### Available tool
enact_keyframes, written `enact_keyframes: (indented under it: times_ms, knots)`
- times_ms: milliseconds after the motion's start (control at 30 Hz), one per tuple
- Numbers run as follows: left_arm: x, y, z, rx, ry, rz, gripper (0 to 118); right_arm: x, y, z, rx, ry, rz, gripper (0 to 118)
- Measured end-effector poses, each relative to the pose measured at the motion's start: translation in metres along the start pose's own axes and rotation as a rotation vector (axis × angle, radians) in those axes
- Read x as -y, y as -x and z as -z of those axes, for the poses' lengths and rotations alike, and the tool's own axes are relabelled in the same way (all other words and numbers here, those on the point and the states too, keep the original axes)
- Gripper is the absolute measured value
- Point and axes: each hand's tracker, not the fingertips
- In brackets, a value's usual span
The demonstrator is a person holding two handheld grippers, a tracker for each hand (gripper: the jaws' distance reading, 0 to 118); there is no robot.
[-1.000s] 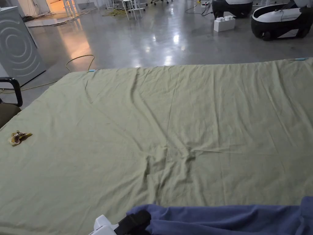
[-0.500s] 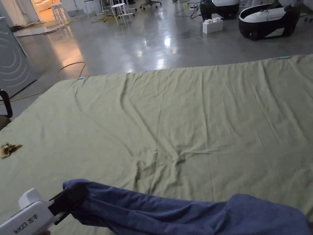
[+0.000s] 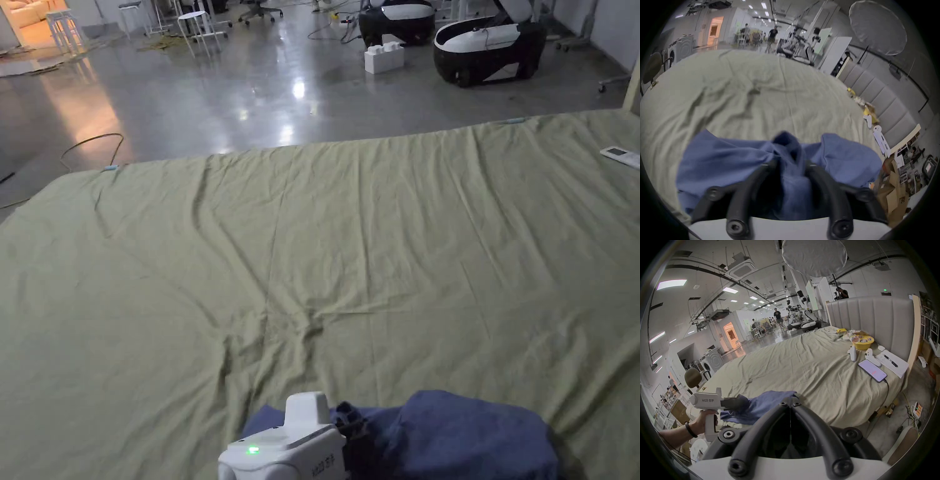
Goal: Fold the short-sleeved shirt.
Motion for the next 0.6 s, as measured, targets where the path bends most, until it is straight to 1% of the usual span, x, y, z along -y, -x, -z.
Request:
enact_keyframes:
  times_ms: [33,67,100,133,167,200,233,267,300,333,367,433,500,567,600]
  knots:
    - [0.0,-0.005,-0.005,0.054,-0.003,0.012,56,0.003,-0.006,0.0,0.018,0.014,0.003,0]
    - [-0.002,-0.001,-0.014,0.102,-0.037,0.016,79,0.006,-0.009,0.0,0.028,0.022,0.01,0]
    - [-0.004,0.004,-0.023,0.138,-0.057,0.02,88,0.007,-0.012,-0.001,0.032,0.025,0.017,0]
    - [-0.006,0.013,-0.038,0.142,-0.148,0.004,90,0.01,-0.015,0.001,0.033,0.027,0.027,0]
    - [-0.004,0.014,-0.054,0.137,-0.202,-0.01,90,0.011,-0.017,0.001,0.032,0.028,0.038,0]
    - [-0.006,0.021,-0.063,0.105,-0.236,-0.041,90,0.012,-0.019,0.002,0.03,0.032,0.05,0]
    - [-0.007,0.032,-0.071,0.06,-0.246,-0.112,89,0.013,-0.02,0.004,0.027,0.037,0.062,0]
    - [-0.006,0.043,-0.075,0.036,-0.273,-0.182,85,0.028,-0.035,0.01,0.019,0.042,0.072,0]
    - [-0.003,0.045,-0.08,0.014,-0.299,-0.233,72,0.03,-0.035,0.011,0.015,0.043,0.074,0]
    - [-0.003,0.053,-0.075,0.039,-0.275,-0.236,45,0.03,-0.035,0.012,0.009,0.042,0.074,0]
    - [-0.001,0.054,-0.068,0.078,-0.209,-0.247,4,0.03,-0.034,0.012,0.004,0.043,0.072,0]
    - [0.008,0.044,-0.049,0.04,-0.147,-0.235,3,0.027,-0.028,0.013,-0.006,0.042,0.066,0]
    - [0.015,0.04,-0.024,0.123,-0.046,-0.254,3,0.026,-0.025,0.011,-0.014,0.036,0.059,0]
    - [0.022,0.024,0.004,0.126,0.035,-0.283,3,0.025,-0.023,0.009,-0.019,0.031,0.056,0]
    - [0.028,0.016,0.016,0.116,0.09,-0.255,2,0.025,-0.023,0.008,-0.022,0.03,0.053,0]
